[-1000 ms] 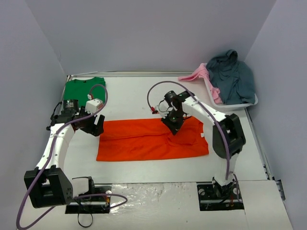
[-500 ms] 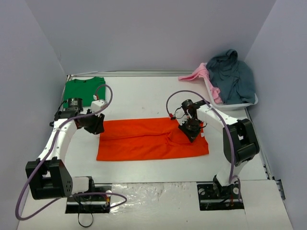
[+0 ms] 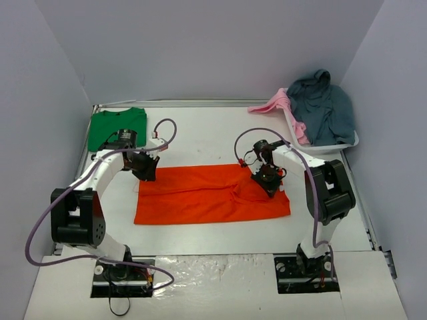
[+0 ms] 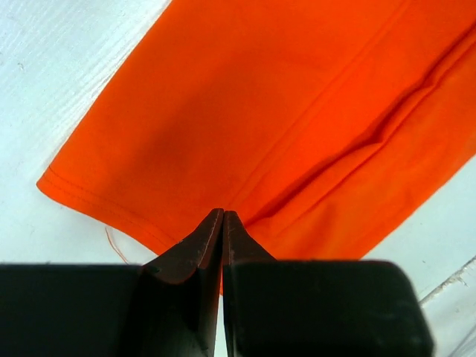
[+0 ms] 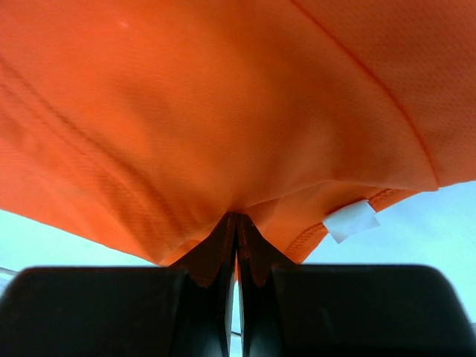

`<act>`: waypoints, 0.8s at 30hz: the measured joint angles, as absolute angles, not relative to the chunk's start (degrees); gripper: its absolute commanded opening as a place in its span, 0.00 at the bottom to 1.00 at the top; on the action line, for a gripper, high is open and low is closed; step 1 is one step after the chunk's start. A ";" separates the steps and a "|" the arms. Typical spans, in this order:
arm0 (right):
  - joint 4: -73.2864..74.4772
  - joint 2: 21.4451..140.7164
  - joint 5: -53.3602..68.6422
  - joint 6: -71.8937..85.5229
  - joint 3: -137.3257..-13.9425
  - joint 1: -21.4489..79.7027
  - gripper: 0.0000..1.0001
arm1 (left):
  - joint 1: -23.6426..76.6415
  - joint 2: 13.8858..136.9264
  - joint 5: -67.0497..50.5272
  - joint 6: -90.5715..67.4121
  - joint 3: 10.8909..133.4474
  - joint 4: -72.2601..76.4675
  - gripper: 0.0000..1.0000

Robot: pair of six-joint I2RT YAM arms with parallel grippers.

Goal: Fold and stack the t-shirts
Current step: Rotate the tshirt 90 degrees

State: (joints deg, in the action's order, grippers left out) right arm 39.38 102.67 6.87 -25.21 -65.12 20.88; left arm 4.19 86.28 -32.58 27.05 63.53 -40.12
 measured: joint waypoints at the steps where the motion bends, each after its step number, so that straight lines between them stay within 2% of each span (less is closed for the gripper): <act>1: 39.38 102.96 6.59 -25.10 -65.12 20.58 0.00 | 4.19 87.77 -32.42 27.07 64.16 -39.92 0.02; 18: 39.53 107.57 3.62 -22.72 -67.68 18.79 0.00 | 4.21 106.24 -25.36 29.85 72.69 -40.69 0.02; 24: 40.73 109.93 2.92 -22.33 -70.48 18.79 0.00 | 5.08 108.71 -22.20 30.22 74.81 -42.70 0.02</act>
